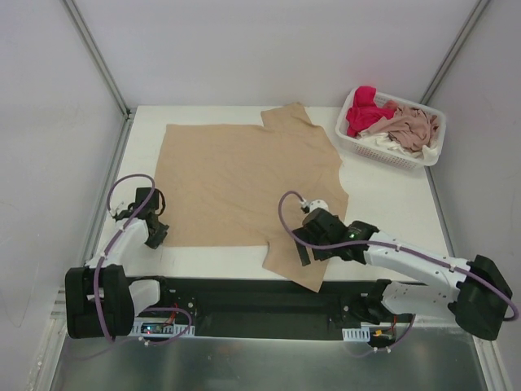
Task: Fold and stack the t-shirts
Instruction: Grap the side of the flattened tshirt closest away from the robot with both arms
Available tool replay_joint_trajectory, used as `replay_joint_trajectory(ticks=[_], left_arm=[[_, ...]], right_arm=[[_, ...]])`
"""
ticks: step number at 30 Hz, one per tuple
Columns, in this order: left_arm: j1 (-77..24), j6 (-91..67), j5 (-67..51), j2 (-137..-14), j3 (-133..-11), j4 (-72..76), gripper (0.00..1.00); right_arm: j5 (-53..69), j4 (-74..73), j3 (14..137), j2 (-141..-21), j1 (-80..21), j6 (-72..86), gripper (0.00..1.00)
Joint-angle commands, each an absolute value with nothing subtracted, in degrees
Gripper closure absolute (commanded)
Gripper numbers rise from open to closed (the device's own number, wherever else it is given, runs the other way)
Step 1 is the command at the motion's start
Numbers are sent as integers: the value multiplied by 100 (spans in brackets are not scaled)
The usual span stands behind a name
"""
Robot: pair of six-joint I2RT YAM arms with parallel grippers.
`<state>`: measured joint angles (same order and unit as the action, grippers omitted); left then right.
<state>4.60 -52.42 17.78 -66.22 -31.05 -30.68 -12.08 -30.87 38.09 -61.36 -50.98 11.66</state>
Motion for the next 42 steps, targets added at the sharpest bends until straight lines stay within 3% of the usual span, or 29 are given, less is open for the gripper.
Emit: replay_joint_trajectory(ticks=[1, 7, 11, 15, 18, 23, 26, 30, 42], left_arm=[[519, -5045, 1740, -6005, -2831, -3120, 100], [519, -5027, 1582, -5529, -2689, -3112, 100], [518, -5001, 1494, -5467, -2716, -3129, 100], [519, -5001, 1494, -5484, -2716, -3129, 100], [519, -5036, 1494, -5545, -2725, -3120, 100], [519, -5019, 1512, -5651, -2786, -3129, 100], [519, -5019, 1512, -5643, -2795, -3120, 100], [519, -5027, 1485, -5538, -2760, -3129, 100], [519, -5589, 1485, -4344, -2566, -4015, 100]], right_arm=[[-1749, -3770, 4183, -6529, -6124, 1537, 3], [-1644, -3446, 4429, -7144, -7329, 1512, 1], [-1389, -3278, 4623, -7707, -7488, 1415, 12], [-1231, -3322, 4571, -8068, -7488, 1529, 31], [-1371, -3340, 4448, -8130, -7488, 1608, 36], [-1468, -3252, 4544, -8577, -7480, 1512, 37], [-1643, -3261, 4649, -8885, -7471, 1485, 50], [-1766, -3374, 4658, -8825, -7427, 1503, 77], [-960, -4157, 4465, -7560, -7672, 1617, 99]])
